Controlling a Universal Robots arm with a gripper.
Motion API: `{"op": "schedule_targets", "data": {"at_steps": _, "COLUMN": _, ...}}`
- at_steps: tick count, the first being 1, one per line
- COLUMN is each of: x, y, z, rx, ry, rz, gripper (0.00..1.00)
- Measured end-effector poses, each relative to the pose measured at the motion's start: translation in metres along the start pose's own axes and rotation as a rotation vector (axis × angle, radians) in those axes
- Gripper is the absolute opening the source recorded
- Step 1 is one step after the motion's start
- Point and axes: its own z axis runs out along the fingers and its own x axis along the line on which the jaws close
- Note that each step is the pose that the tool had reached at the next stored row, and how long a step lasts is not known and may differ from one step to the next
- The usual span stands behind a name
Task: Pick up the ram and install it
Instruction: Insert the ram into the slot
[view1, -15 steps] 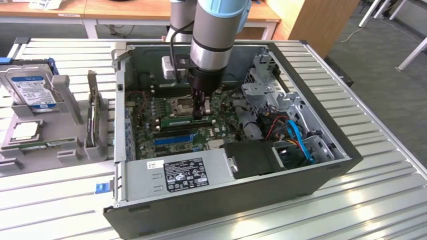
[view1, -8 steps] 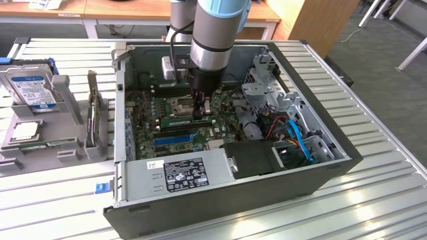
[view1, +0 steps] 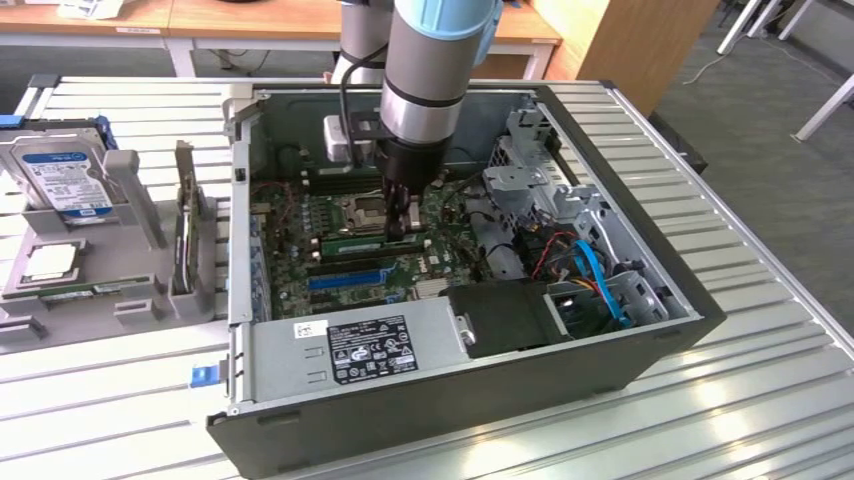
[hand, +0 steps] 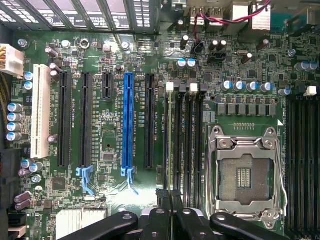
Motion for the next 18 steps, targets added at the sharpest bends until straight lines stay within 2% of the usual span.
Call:
{"op": "schedule_targets", "data": {"at_steps": 15, "x": 0.0001, "y": -0.0002, "z": 0.0031, "rx": 0.0005, "ry": -0.0003, "rz": 0.0, "gripper": 0.12}}
{"op": "schedule_targets", "data": {"at_steps": 17, "x": 0.0001, "y": -0.0002, "z": 0.0032, "rx": 0.0003, "ry": -0.0005, "rz": 0.0, "gripper": 0.13}}
{"op": "schedule_targets", "data": {"at_steps": 18, "x": 0.0001, "y": -0.0002, "z": 0.0032, "rx": 0.0002, "ry": -0.0004, "rz": 0.0, "gripper": 0.19}}
